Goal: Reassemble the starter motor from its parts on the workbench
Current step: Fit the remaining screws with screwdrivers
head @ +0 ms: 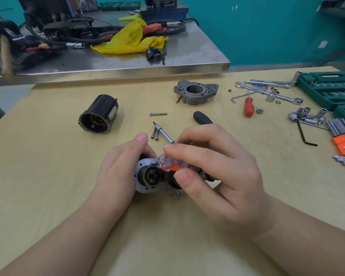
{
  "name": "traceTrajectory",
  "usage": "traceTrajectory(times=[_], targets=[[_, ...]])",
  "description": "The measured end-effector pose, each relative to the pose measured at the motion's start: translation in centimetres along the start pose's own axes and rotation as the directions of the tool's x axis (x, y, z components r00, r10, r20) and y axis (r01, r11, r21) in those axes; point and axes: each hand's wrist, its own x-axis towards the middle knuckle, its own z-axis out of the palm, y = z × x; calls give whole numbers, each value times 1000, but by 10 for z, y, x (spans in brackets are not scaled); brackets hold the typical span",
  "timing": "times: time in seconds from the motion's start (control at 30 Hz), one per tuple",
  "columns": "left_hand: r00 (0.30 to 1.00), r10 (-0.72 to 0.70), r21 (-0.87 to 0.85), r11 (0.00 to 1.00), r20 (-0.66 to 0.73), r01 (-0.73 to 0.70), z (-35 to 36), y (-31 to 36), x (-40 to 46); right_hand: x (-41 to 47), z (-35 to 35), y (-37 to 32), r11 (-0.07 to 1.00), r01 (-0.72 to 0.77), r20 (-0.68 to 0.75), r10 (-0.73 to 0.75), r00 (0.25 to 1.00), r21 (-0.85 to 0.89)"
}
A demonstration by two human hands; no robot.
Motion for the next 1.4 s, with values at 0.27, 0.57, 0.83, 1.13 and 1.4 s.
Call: traceTrajectory(times=[0.27, 0.57, 0.83, 1.13, 1.4], targets=[[999, -1, 1, 1000, 32, 1, 0, 1, 1, 2, 1, 0, 999, 16, -24, -17, 1000, -42], [1000, 18, 0, 1000, 23, -18, 0, 1, 0, 2, 1, 0, 997, 41, -4, -41, 999, -66], [1000, 25, 7, 1000, 17, -26, 0, 2, -1, 0, 0, 2, 999, 19, -8, -19, 1000, -40], [1000, 8, 6, 1000, 23, -8, 0, 2, -1, 2, 1, 3, 997, 32, -19, -33, 999, -71], [1000, 15, 13, 1000, 24, -15, 1, 4, -1, 2, 1, -1, 995, 47, -26, -50, 998, -88]])
